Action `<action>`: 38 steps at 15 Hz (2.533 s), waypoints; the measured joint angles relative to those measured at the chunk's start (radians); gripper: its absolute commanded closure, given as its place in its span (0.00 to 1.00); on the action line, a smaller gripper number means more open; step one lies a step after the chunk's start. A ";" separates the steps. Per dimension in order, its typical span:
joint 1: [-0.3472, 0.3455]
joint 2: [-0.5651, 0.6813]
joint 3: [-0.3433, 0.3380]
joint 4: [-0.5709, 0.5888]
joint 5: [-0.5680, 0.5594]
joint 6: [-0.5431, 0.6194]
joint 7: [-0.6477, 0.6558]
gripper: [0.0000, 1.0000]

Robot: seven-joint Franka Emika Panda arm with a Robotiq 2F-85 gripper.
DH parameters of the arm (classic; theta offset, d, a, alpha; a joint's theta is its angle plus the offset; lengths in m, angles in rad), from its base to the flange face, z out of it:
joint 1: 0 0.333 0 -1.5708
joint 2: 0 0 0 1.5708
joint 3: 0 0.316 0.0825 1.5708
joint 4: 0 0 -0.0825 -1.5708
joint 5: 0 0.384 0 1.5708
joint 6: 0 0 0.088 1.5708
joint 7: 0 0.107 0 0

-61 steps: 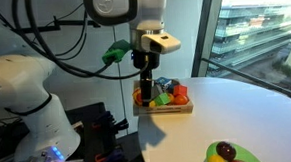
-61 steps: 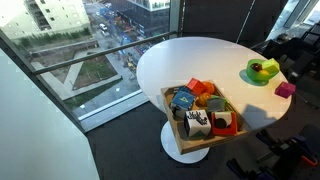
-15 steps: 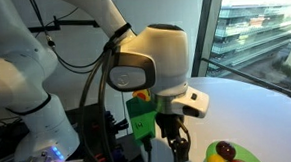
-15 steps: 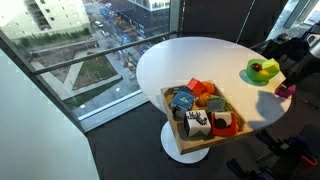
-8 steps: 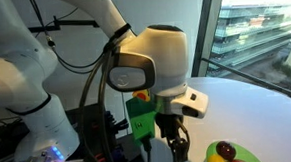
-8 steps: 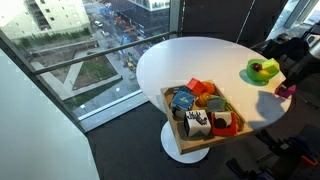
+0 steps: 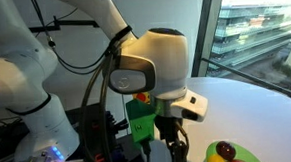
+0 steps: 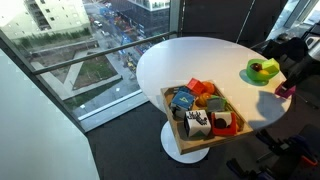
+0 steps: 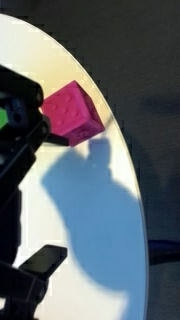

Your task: Put the pink block in the box

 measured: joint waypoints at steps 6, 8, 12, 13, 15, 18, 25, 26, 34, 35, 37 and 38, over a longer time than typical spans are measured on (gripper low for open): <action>-0.014 0.044 -0.018 0.020 0.000 0.041 0.000 0.00; -0.020 0.069 -0.023 0.026 0.006 0.077 -0.002 0.00; -0.030 0.128 -0.024 0.041 0.042 0.149 -0.031 0.00; -0.031 0.142 -0.024 0.045 0.055 0.163 -0.044 0.00; -0.032 0.169 -0.024 0.055 0.089 0.186 -0.075 0.00; -0.034 0.206 -0.024 0.076 0.145 0.207 -0.131 0.00; -0.061 0.274 -0.022 0.138 0.208 0.213 -0.212 0.00; -0.068 0.282 -0.020 0.145 0.215 0.213 -0.224 0.00; -0.148 0.329 0.057 0.174 0.339 0.213 -0.339 0.44; -0.152 0.332 0.061 0.178 0.342 0.213 -0.339 0.53; -0.154 0.334 0.066 0.183 0.343 0.213 -0.339 0.64; -0.155 0.334 0.067 0.186 0.344 0.212 -0.339 0.65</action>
